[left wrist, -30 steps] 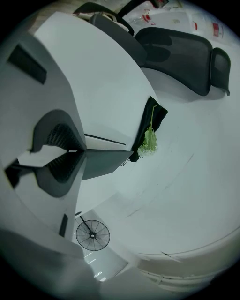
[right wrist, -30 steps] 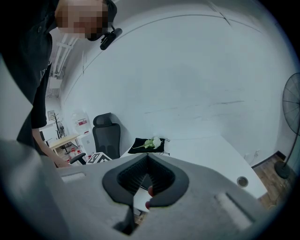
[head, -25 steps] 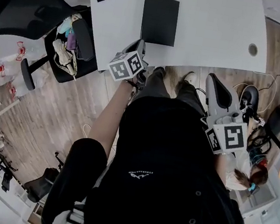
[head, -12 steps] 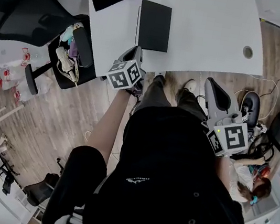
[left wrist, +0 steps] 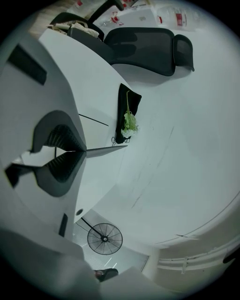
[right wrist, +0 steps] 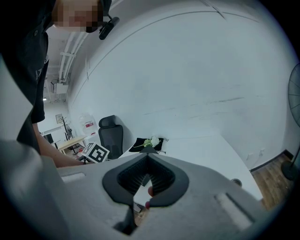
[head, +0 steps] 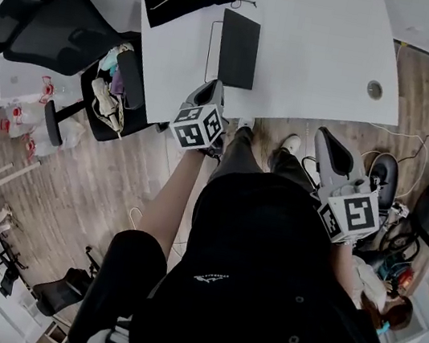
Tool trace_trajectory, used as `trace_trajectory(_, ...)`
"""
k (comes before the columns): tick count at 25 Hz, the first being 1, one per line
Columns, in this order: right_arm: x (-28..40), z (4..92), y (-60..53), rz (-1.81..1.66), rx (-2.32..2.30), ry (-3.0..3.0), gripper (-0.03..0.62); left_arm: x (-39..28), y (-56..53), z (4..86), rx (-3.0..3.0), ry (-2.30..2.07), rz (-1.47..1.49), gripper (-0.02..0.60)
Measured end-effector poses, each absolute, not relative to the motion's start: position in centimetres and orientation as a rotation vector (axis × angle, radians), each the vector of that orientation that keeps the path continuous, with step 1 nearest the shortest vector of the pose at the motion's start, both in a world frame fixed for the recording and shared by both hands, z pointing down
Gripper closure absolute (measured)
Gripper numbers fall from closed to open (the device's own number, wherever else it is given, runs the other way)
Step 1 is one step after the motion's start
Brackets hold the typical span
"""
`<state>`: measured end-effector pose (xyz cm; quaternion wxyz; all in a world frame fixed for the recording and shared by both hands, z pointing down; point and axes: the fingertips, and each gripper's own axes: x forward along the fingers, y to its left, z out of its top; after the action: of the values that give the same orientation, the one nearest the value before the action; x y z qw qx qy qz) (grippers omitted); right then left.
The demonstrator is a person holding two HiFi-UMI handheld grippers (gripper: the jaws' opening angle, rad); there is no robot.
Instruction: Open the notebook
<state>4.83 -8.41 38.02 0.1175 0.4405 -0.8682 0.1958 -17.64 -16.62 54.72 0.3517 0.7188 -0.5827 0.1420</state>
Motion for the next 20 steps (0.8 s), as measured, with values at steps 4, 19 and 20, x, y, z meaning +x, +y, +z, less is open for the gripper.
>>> trace_trajectory(4, 6.0, 38.0, -8.4, 0.557, 1.294, -2.548, 0.589, -16.7, -16.6, 54.3, 1.876, -1.529, 0.38, 0.574)
trace_trajectory(19, 9.3, 37.5, -8.8, 0.554, 1.348, -2.562, 0.589, -12.6, -16.4, 52.6, 1.978, -1.507, 0.376, 0.575)
trace_trajectory(20, 9.5, 37.5, -8.8, 0.555, 1.354, -2.56, 0.589, -12.4, -16.4, 52.5, 1.988, -1.501, 0.375, 0.575)
